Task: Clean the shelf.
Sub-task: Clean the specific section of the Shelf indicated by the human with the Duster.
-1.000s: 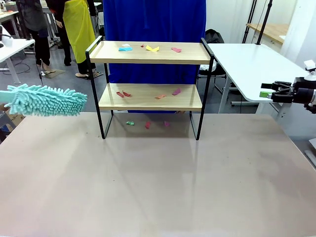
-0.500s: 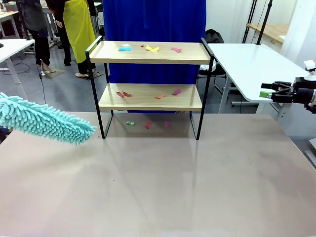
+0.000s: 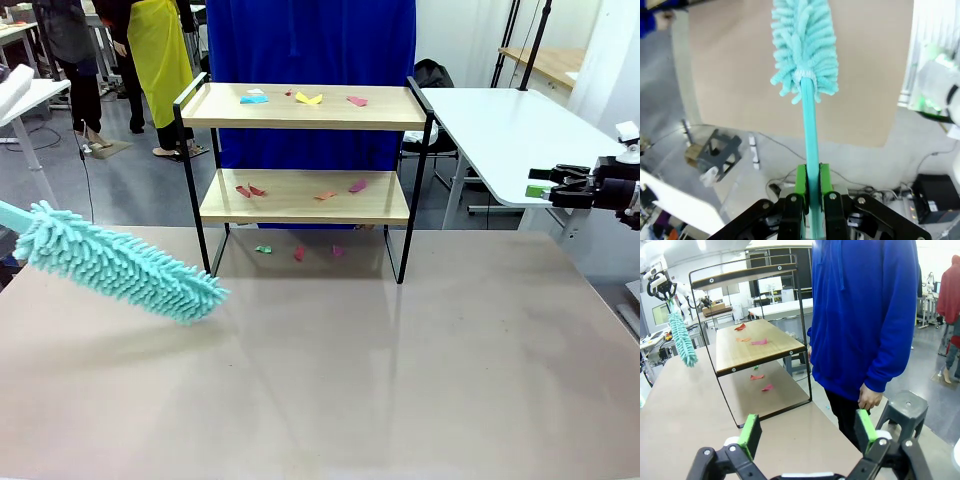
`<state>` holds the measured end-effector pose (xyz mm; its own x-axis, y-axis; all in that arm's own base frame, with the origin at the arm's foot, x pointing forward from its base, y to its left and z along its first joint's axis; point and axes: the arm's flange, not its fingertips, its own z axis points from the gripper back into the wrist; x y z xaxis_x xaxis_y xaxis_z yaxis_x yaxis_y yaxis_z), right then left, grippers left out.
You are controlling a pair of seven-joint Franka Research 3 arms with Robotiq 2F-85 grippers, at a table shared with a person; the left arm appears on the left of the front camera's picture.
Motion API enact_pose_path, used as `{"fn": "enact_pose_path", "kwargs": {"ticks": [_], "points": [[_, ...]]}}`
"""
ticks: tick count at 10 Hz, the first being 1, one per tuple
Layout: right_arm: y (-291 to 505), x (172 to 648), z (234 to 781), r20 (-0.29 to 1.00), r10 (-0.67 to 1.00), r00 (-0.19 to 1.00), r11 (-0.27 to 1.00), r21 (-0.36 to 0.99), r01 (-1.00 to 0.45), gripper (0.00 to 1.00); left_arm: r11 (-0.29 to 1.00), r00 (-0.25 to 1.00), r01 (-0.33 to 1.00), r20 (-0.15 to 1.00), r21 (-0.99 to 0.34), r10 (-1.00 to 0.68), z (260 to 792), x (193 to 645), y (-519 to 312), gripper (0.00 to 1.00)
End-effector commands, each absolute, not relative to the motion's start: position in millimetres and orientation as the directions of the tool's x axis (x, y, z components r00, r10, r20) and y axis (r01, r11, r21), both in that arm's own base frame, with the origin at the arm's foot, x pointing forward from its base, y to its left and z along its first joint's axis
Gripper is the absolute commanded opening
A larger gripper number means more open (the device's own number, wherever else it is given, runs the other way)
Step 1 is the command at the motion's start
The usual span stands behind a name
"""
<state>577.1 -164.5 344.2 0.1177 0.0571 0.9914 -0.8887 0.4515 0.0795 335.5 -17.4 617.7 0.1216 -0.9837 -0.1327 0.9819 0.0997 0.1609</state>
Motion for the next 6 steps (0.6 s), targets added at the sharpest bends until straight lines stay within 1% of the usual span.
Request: {"fn": "enact_pose_path", "kwargs": {"ticks": [1, 6], "points": [[-161.9, 576.1, 346.0, 0.993, 0.061, 0.104, 0.449, 0.066, -0.891, 1.0, 0.087, 0.114, 0.982, -0.16, 0.168, -0.981, 621.3, 329.1, -15.3, 0.13], [-161.9, 576.1, 346.0, 0.993, 0.061, 0.104, 0.449, 0.066, -0.891, 1.0, 0.087, 0.114, 0.982, -0.16, 0.168, -0.981, 621.3, 329.1, -15.3, 0.13]]}}
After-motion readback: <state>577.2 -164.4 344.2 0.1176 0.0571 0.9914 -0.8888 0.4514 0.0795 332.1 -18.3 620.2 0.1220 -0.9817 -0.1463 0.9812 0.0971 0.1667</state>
